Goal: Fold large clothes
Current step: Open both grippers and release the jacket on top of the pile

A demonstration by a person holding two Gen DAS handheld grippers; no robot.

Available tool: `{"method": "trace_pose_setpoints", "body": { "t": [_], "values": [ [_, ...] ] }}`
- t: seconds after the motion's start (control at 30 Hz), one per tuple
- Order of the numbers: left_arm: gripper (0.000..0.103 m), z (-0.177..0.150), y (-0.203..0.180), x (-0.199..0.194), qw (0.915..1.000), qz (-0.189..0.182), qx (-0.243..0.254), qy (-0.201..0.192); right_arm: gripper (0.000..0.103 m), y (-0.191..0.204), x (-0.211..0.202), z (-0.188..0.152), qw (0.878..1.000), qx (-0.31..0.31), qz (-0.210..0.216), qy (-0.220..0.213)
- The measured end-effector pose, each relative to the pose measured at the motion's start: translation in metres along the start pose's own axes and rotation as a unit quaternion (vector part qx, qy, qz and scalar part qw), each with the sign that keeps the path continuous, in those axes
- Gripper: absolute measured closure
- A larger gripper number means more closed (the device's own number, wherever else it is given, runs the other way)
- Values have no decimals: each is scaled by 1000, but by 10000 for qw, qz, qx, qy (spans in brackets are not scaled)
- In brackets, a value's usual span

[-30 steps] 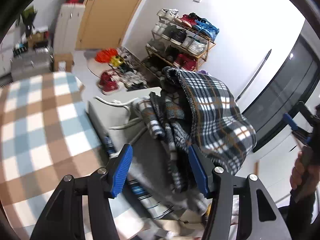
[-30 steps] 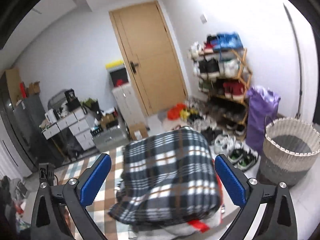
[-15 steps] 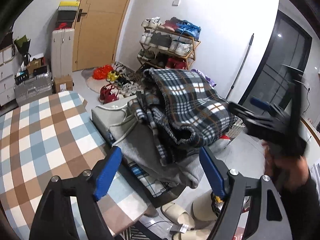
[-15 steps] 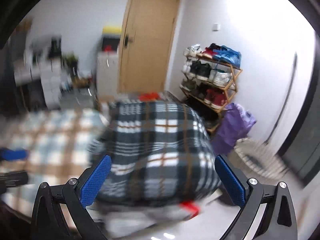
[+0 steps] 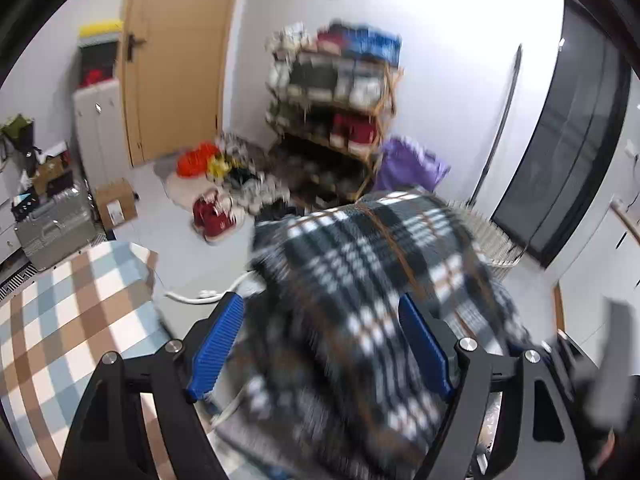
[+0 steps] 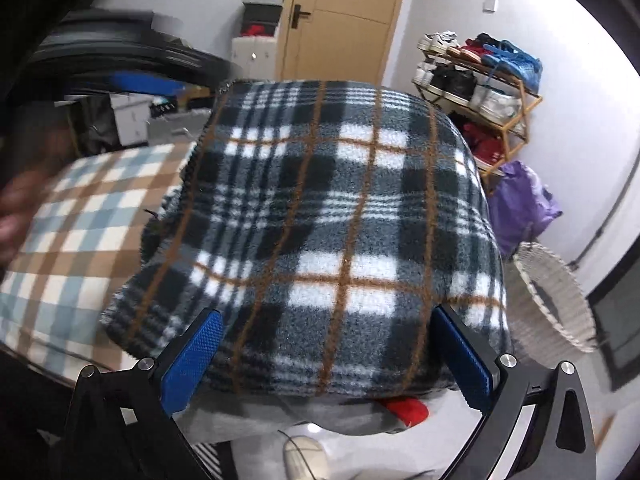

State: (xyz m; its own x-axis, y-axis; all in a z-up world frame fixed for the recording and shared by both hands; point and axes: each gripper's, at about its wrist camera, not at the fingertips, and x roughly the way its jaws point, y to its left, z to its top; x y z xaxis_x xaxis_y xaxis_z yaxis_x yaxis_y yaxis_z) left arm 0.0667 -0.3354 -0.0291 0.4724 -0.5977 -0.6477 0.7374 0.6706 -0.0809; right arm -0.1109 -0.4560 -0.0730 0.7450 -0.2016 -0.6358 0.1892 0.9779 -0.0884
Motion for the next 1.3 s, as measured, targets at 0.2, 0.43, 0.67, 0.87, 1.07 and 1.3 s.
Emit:
{"method": "trace_pose_setpoints", "body": {
  "t": [0.2, 0.43, 0.67, 0.87, 1.07, 1.3],
  "values": [
    [10, 13, 31, 92, 9866, -307, -913, 1314, 0, -20, -6, -4, 9973, 252, 618, -298],
    [1, 1, 52, 90, 9798, -795, -1357, 1238, 0, -17, -4, -5, 9957, 333, 618, -610],
    [1, -12, 12, 13, 9935, -427, -780, 709, 0, -29, -44, -9, 9821, 1186, 794, -1227],
    [1, -62, -33, -80, 9988, 70, 183, -440, 0, -20, -112, -25, 9605, 1725, 555, -2112],
    [1, -111, -57, -157, 9869, 427, 601, -1435, 0, 25, -183, -60, 9355, 1748, -108, -3069],
    [1, -153, -45, -196, 9715, 630, 8, -2284, 0, 63, -220, -107, 9221, 1875, -397, -3360]
  ]
}}
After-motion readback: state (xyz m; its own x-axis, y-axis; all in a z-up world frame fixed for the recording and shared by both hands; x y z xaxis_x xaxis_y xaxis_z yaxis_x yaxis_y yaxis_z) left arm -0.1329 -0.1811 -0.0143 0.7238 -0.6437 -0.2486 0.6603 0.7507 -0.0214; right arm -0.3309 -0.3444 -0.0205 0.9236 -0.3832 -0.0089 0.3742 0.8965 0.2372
